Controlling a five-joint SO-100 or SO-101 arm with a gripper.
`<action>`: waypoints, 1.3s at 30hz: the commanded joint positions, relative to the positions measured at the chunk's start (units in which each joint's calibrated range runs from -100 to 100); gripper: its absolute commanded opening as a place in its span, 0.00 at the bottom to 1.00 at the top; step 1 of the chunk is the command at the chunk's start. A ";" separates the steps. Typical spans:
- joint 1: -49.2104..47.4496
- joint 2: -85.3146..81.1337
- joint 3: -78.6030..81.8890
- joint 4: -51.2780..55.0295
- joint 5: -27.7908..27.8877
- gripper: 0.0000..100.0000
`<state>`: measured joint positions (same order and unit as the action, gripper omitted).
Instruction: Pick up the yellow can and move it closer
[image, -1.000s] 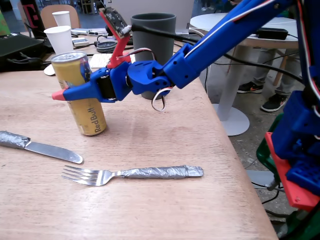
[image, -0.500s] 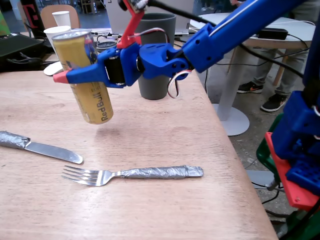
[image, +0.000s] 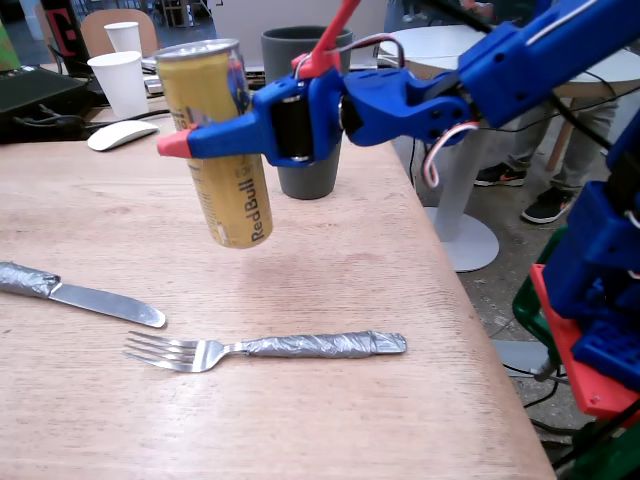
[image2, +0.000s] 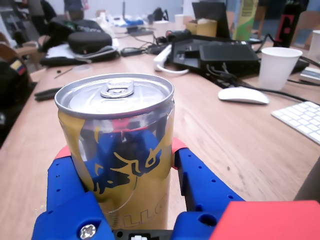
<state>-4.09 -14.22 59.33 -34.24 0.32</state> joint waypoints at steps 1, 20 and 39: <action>-2.51 -10.90 2.72 0.99 -0.24 0.19; -5.56 -41.09 23.58 12.41 0.34 0.19; -3.53 -82.52 40.38 40.40 0.24 0.19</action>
<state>-8.03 -89.36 98.65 4.93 0.56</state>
